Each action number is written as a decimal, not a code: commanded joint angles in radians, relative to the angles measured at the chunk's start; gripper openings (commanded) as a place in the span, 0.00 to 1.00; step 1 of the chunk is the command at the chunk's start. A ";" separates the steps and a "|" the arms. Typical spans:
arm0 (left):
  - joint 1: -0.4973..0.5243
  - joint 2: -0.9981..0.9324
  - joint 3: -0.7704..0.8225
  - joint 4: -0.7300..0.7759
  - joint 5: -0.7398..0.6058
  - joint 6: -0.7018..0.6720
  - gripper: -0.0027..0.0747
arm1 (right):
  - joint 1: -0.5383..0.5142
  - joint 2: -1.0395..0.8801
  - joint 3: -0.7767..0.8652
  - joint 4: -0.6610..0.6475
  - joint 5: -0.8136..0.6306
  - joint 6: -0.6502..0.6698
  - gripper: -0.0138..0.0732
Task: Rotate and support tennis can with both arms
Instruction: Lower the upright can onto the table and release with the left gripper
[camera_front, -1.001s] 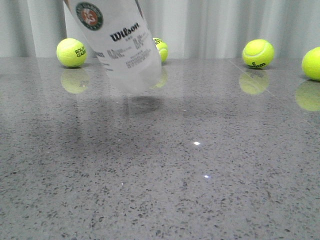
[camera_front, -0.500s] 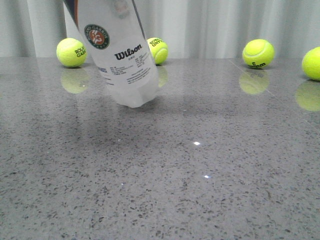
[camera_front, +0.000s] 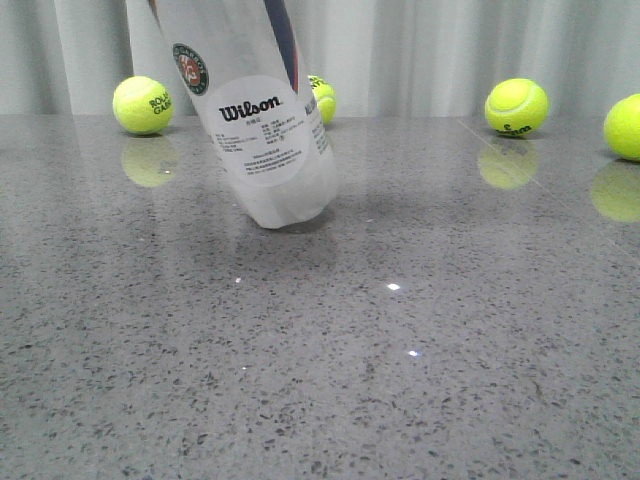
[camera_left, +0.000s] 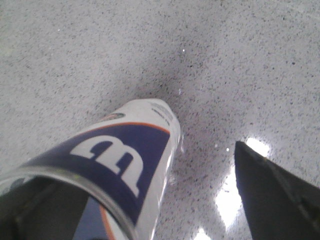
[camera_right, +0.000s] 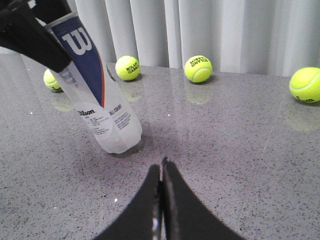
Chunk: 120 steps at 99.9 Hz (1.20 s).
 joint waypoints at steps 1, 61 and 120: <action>-0.001 -0.011 -0.065 -0.029 -0.025 -0.012 0.77 | -0.002 0.009 -0.025 -0.002 -0.080 0.000 0.08; -0.001 0.023 -0.119 -0.195 -0.063 -0.012 0.77 | -0.002 0.009 -0.025 -0.002 -0.080 0.000 0.08; -0.001 -0.214 0.108 -0.204 -0.474 -0.018 0.01 | -0.002 0.009 -0.025 -0.002 -0.080 0.000 0.08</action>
